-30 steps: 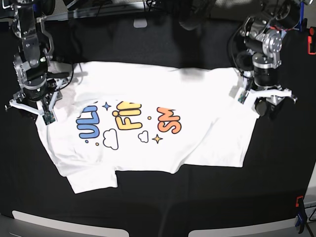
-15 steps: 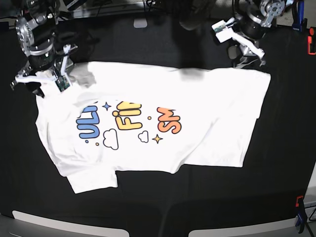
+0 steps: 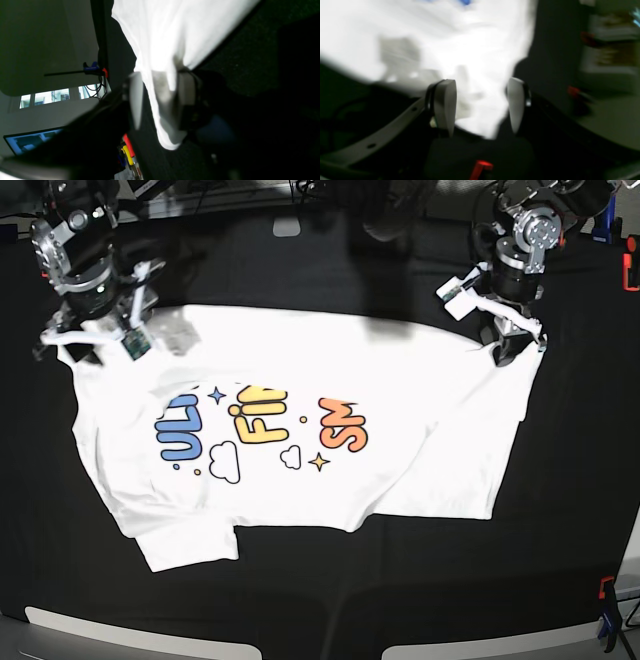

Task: Layout the t-shirt on the table in an organized manner, then fold the t-shirt properly
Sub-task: 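Regrasp the shirt collar edge with both grippers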

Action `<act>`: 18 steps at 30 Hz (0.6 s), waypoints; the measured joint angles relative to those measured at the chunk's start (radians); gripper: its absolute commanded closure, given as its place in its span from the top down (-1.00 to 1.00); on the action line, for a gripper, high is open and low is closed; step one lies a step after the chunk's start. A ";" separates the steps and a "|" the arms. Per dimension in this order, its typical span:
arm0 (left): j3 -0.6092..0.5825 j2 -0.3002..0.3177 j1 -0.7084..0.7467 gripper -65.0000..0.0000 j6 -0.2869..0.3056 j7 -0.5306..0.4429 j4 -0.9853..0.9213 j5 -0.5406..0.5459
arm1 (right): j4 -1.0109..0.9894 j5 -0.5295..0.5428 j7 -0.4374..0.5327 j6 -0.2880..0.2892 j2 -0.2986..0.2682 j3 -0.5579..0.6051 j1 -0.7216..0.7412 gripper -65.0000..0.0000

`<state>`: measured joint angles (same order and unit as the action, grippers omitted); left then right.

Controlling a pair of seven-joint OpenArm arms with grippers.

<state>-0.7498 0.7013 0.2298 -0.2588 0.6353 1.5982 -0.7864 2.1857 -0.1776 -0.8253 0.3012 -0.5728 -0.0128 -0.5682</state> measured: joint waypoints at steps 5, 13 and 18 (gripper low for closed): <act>0.000 -0.002 0.000 -1.00 -0.001 0.028 0.000 0.000 | -0.001 0.048 -0.014 0.065 -0.006 0.000 -0.014 -0.02; -0.002 -0.003 0.000 -1.00 -0.003 0.046 0.001 0.000 | -0.163 0.036 -0.010 0.068 -0.102 0.000 -0.031 -0.02; -0.002 -0.003 0.000 -1.00 -0.003 0.046 0.001 0.000 | -0.229 0.023 -0.002 0.070 -0.105 0.000 -0.033 -0.02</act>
<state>-0.7517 0.6983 0.2298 -0.2615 0.6811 1.5990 -0.7868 1.9564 -0.1551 -0.8272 0.3710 -0.6781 -0.0128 -0.6014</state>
